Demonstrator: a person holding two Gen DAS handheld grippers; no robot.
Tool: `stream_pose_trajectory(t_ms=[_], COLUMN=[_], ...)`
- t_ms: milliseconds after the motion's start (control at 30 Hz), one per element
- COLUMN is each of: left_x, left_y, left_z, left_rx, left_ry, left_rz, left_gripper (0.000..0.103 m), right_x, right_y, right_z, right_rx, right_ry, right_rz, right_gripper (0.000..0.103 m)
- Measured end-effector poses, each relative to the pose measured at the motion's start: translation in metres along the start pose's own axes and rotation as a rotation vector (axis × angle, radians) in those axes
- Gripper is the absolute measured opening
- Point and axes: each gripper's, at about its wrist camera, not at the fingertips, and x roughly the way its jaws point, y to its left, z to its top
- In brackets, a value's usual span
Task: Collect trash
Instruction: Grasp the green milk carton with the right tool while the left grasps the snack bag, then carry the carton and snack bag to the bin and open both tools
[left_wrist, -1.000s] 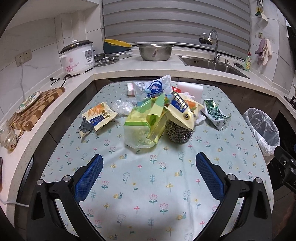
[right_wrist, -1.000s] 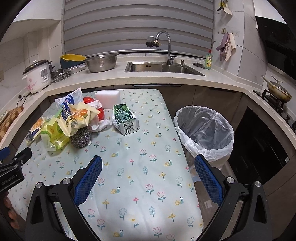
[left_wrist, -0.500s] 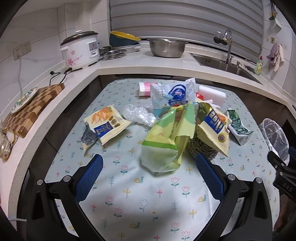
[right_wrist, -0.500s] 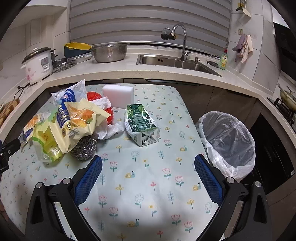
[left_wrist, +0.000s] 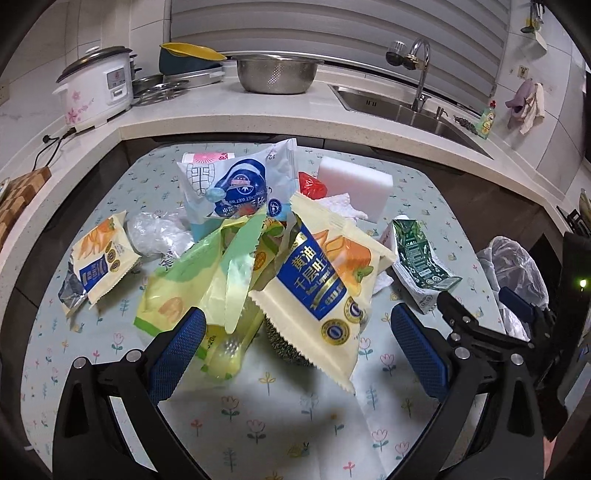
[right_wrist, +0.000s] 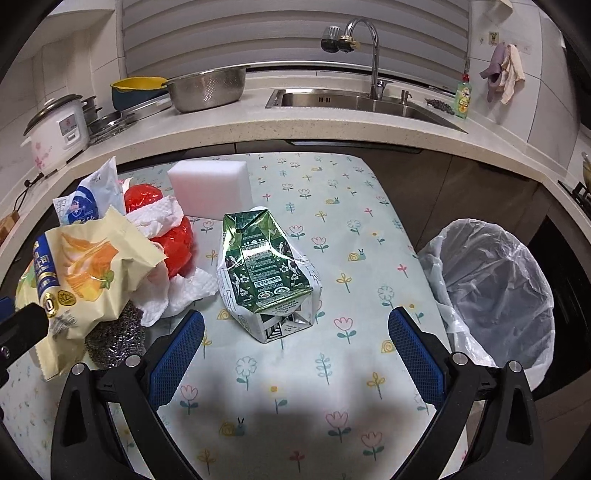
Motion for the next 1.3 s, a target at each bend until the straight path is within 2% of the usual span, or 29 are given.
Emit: stream_pose_trajectory(t_ms=[100,167,333,467,500,567,633,733,1000,1300], left_x=[0.016,0.025,0.041,0.044,0.045,0.044,0.043,0.039,0.018,-0.004], left_y=[0.000,0.002,0.004,0.001,-0.001,-0.003,-0.006,-0.010,-0.027,-0.078], left_z=[0.007,0.010,0.014,0.016,0.017,0.017,0.018,0.019,0.023,0.025], left_rx=[-0.025,-0.036,-0.045,-0.037,-0.032,-0.025,-0.017,-0.003,0.023,0.093], left_ry=[0.017,0.026,0.057,0.057,0.057,0.054,0.053,0.050,0.017,-0.019], left_rz=[0.017,0.026,0.012,-0.005,-0.009,-0.016,-0.024,-0.035,-0.062,-0.126], left_gripper=[0.095,0.090,0.069,0.055,0.052,0.046,0.036,0.026,0.023,0.023], right_x=[0.016,0.026,0.047,0.059,0.061,0.062,0.061,0.054,0.024,-0.011], right_y=[0.002,0.003,0.008,0.010,0.010,0.008,0.005,0.001,-0.024,-0.075], right_z=[0.002,0.004,0.009,0.010,0.010,0.010,0.010,0.010,0.009,0.008], right_rx=[-0.016,-0.018,-0.035,-0.035,-0.030,-0.017,-0.001,0.008,0.057,0.130], right_ry=[0.012,0.021,0.039,0.051,0.056,0.066,0.068,0.054,0.004,-0.053], right_rz=[0.009,0.027,0.053,0.072,0.080,0.118,0.127,0.127,0.119,0.067], right_gripper=[0.096,0.096,0.096,0.095,0.094,0.080,0.080,0.080,0.080,0.080])
